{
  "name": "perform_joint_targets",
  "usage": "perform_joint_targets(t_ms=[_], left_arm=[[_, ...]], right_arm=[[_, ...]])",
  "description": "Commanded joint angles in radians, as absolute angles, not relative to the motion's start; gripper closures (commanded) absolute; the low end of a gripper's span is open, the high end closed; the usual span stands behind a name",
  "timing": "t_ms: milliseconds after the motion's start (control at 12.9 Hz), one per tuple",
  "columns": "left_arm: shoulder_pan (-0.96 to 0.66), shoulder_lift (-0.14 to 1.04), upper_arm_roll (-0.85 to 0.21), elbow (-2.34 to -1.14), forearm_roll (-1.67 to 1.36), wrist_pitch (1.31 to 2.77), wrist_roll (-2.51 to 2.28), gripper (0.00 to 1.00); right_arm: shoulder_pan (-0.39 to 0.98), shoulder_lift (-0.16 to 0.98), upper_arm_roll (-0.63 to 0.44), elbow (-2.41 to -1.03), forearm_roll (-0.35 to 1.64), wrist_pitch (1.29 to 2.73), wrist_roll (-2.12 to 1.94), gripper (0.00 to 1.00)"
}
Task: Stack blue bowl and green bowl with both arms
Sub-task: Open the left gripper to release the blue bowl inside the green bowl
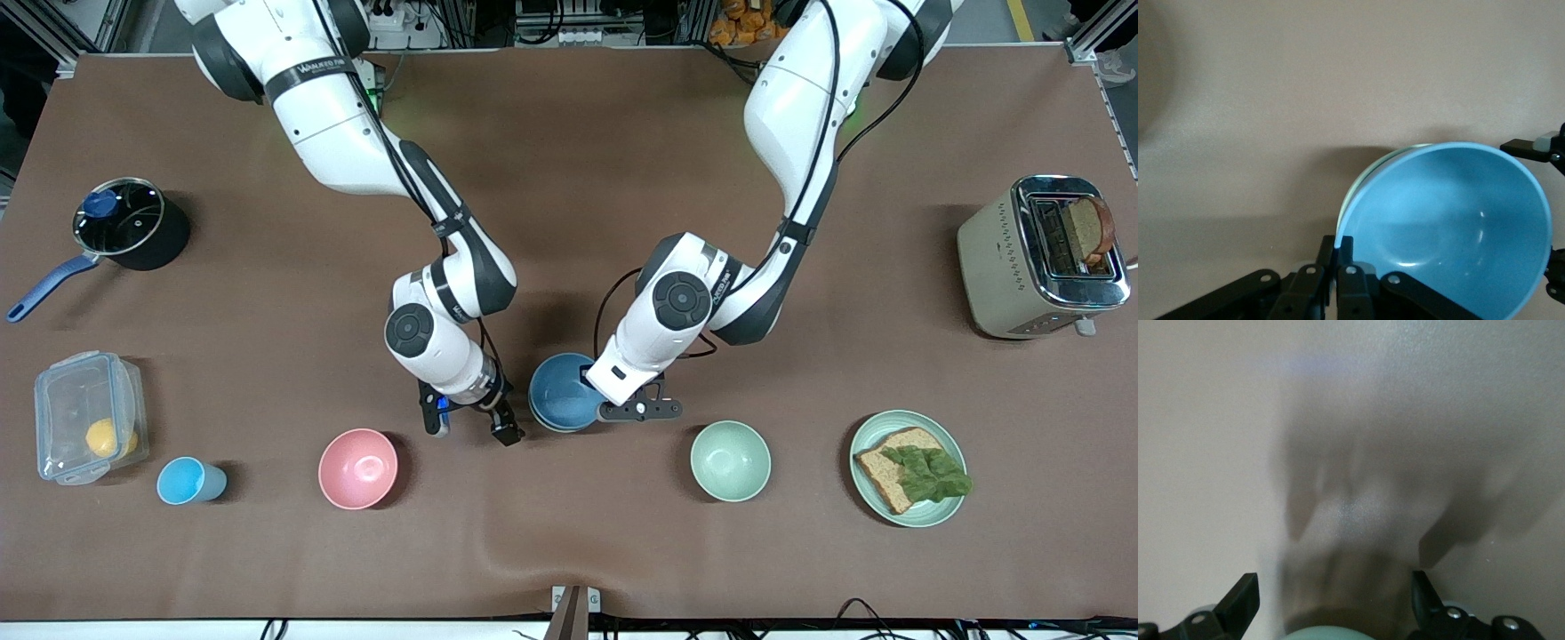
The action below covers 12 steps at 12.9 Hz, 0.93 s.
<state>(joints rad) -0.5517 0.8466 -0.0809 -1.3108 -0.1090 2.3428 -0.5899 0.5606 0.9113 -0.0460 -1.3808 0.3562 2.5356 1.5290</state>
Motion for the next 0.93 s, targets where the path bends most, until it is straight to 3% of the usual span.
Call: perform_joint_targets(t_ms=[0,310,387,465,542,852], left_arm=[[-0.565,0.862,-0.072,-1.278,-0.127,2.342,-0.611,1.0],[-0.563,0.862,-0.074,-1.278,-0.135,2.342,-0.611,1.0],[-0.563,0.862,-0.074,-1.278,-0.15,2.342,-0.609,0.77],[-0.563,0.862,-0.074,-1.278,-0.158,2.342,-0.609,0.43],[-0.564,0.862,-0.071,-1.278,-0.158,2.344,-0.611,0.0],[-0.561,0.844,-0.071,-1.281,-0.156,2.358,-0.612,0.0]], right_arm=[[0.563,0.92,-0.048,-1.367,0.367,2.543,1.526,0.0],[0.563,0.919,-0.048,-1.365,0.367,2.543,1.525,0.0],[0.563,0.92,-0.048,-1.365,0.365,2.543,1.525,0.0],[0.563,0.919,-0.048,-1.365,0.365,2.543,1.525,0.0],[0.563,0.919,-0.048,-1.365,0.365,2.543,1.525,0.0],[0.563,0.913,-0.048,-1.364,0.364,2.542,1.516,0.0]])
